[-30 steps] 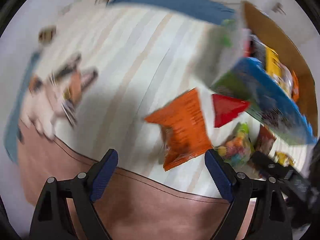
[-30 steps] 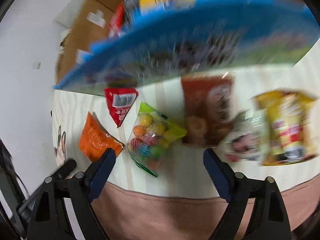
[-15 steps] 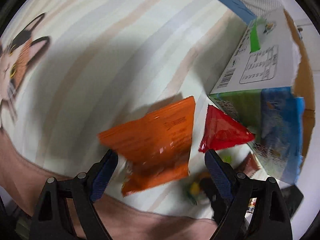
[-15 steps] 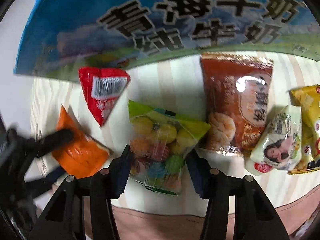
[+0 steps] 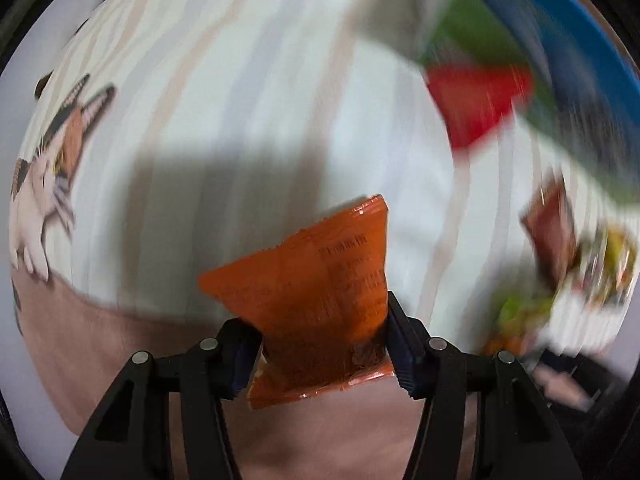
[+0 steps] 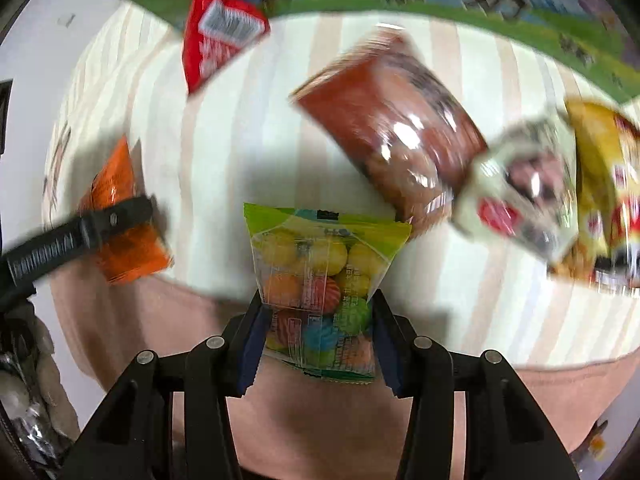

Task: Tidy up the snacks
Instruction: 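Lift both packets into the box and open both tools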

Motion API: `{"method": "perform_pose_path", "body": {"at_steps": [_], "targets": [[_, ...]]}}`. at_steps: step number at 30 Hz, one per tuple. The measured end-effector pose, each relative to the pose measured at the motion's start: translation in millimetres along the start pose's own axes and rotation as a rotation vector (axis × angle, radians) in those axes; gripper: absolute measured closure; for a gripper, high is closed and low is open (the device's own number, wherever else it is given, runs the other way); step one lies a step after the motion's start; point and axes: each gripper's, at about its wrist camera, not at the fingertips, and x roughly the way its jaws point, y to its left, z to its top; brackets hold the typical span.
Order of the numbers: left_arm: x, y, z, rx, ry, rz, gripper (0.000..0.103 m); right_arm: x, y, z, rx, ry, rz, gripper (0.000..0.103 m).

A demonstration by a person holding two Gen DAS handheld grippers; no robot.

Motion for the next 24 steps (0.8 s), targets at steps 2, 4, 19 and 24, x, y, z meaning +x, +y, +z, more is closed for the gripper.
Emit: {"method": "perform_pose_path", "body": {"at_steps": [2,4,19,24], "targets": [[4.7,-3.9,-23.1,0.033,0.026,0.003,0.049,2.9,-3.1,-14.5,0.006,0.021,0.011,0.052],[7.7,-7.0,-39.3,0.052,0.035,0.008,0.049,5.2,-4.2,-25.8,0.015,0.033,0.024,0.052],[21.6,-20.6,-69.1,0.024,-0.019,0.040,0.054,14.7,-4.5,-38.1,0.140,-0.040,-0.003,0.052],[-2.9,-26.8,-74.8,0.036,-0.038,0.000,0.056,-20.9,-8.2,-49.0,0.117,-0.081,0.033,0.052]]}}
